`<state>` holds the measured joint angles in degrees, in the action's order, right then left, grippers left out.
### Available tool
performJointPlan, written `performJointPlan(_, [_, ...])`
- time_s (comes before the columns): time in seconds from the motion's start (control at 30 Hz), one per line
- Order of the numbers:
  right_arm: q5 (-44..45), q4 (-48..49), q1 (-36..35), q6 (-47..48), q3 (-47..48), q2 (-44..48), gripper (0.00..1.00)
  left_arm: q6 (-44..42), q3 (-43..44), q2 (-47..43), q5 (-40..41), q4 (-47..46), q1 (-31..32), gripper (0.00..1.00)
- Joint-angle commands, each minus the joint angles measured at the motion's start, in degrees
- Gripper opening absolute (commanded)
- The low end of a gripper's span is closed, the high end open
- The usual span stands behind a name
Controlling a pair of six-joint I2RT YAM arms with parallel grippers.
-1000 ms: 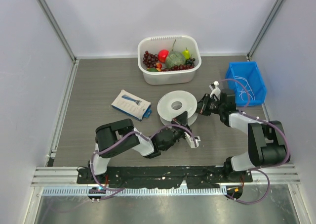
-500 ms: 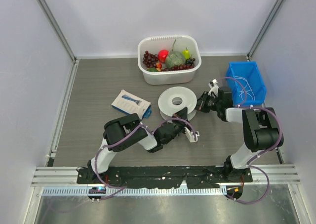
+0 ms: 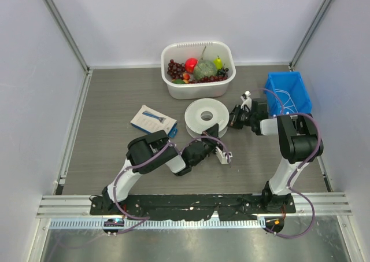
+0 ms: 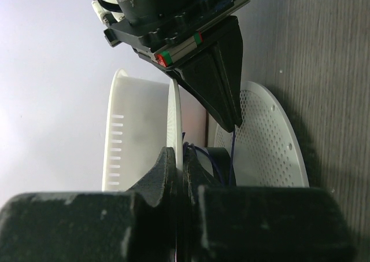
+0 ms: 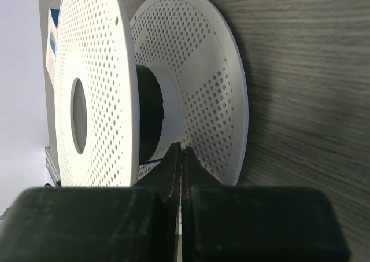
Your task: Wrap the cables
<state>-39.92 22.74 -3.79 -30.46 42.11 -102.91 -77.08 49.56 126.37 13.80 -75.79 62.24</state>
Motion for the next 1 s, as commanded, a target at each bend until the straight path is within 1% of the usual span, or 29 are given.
performJointPlan(0.0, [5.7,7.8,1.8,2.8,4.9,-1.3,0.01,0.8,0.6,2.8,-1.1,-12.7,-0.8,0.01])
performJointPlan(0.07, [5.7,7.7,1.8,2.7,5.6,-2.1,0.01,0.6,1.1,3.2,-1.1,-12.8,-0.9,0.04])
performJointPlan(0.13, [5.6,7.6,1.9,2.8,6.1,-2.6,0.01,0.8,1.5,3.4,-1.1,-12.7,-0.9,0.06])
performJointPlan(0.33, [5.6,7.6,1.9,3.0,6.6,-3.8,0.01,0.3,1.2,4.0,-1.9,-12.7,-1.0,0.20])
performJointPlan(0.47, [5.6,7.8,2.0,2.8,6.6,-4.2,0.01,-0.3,0.5,3.9,-2.7,-12.7,-1.0,0.32])
performJointPlan(0.63, [5.6,7.9,2.2,2.9,6.8,-5.1,0.01,-1.0,-0.5,3.1,-3.9,-12.7,-0.5,0.55])
performJointPlan(0.77, [5.5,8.0,2.3,2.9,7.1,-5.5,0.01,-0.7,-2.0,1.7,-4.1,-12.7,0.4,0.66])
performJointPlan(0.97, [5.4,7.6,2.6,3.1,7.5,-5.8,0.01,0.3,-6.7,-1.6,-4.2,-12.7,3.4,0.70])
